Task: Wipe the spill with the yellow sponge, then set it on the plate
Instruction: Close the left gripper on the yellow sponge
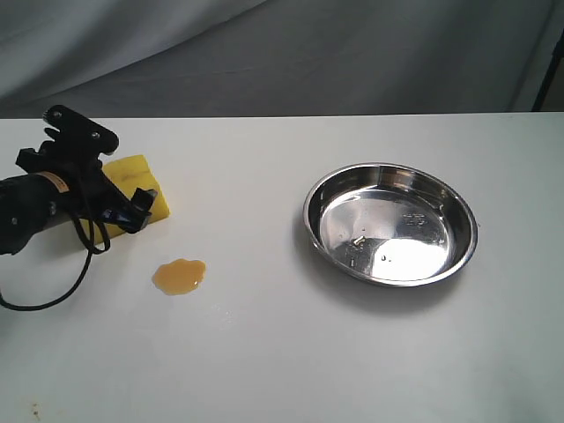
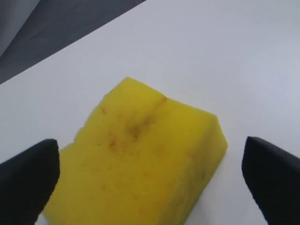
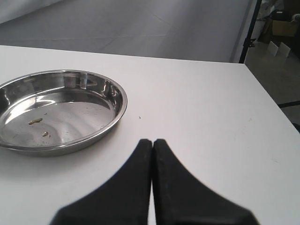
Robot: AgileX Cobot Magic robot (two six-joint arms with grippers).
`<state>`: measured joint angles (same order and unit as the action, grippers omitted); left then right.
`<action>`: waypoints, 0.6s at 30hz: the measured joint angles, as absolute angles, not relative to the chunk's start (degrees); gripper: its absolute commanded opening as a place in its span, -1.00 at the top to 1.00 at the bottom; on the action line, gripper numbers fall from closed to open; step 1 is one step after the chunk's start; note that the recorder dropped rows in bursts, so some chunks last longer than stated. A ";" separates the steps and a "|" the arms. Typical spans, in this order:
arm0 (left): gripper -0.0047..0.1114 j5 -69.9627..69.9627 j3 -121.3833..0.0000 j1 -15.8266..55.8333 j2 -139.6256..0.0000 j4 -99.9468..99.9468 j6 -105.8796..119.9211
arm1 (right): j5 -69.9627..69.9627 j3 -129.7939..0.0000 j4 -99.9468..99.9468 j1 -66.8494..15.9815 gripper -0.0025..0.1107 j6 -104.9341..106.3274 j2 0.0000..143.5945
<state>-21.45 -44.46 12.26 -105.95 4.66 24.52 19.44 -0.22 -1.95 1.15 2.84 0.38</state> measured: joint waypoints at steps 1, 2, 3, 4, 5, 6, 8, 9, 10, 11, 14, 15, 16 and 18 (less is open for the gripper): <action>-0.87 -21.75 -44.46 12.26 -106.20 5.12 24.52 | 19.44 -0.22 -1.95 1.15 0.96 2.84 0.38; -0.87 -21.94 -44.46 12.26 -106.53 5.59 24.52 | 19.44 -0.22 -1.95 1.15 0.96 2.84 0.38; -0.87 -22.18 -44.46 12.26 -106.92 5.98 24.52 | 19.44 -0.22 -1.95 1.15 0.96 2.84 0.38; -0.87 -22.36 -44.46 12.26 -107.23 6.46 24.52 | 19.44 -0.22 -1.95 1.15 0.96 2.84 0.38; -0.87 -22.61 -44.46 12.26 -107.51 7.09 24.52 | 19.44 -0.22 -1.95 1.15 0.96 2.84 0.38; -0.87 -22.77 -44.46 12.26 -107.85 7.84 24.52 | 19.44 -0.22 -1.95 1.15 0.96 2.84 0.38; -0.87 -23.65 -44.46 12.26 -108.59 9.59 24.52 | 19.44 -0.22 -1.95 1.15 0.96 2.84 0.38; -0.87 -24.16 -44.46 12.26 -108.94 10.59 24.52 | 19.44 -0.22 -1.95 1.15 0.96 2.84 0.38; -0.87 -24.33 -44.46 12.26 -109.20 11.47 24.52 | 19.44 -0.22 -1.95 1.15 0.96 2.84 0.38; -0.87 -24.47 -44.46 12.26 -109.57 12.34 24.52 | 19.44 -0.22 -1.95 1.15 0.96 2.84 0.38; -0.87 -24.80 -44.46 12.26 -110.51 15.50 24.52 | 19.44 -0.22 -1.95 1.15 0.96 2.84 0.38; -0.87 -25.11 -44.46 12.26 -110.80 16.52 24.52 | 19.44 -0.22 -1.95 1.15 0.96 2.84 0.38; -0.87 -25.61 -44.46 12.26 -111.24 17.81 24.52 | 19.44 -0.22 -1.95 1.15 0.96 2.84 0.38; -0.87 -26.57 -44.46 12.26 -111.67 19.81 24.52 | 19.44 -0.22 -1.95 1.15 0.96 2.84 0.38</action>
<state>-26.57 -44.46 12.26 -111.67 19.81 24.52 19.44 -0.22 -1.95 1.15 2.84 0.38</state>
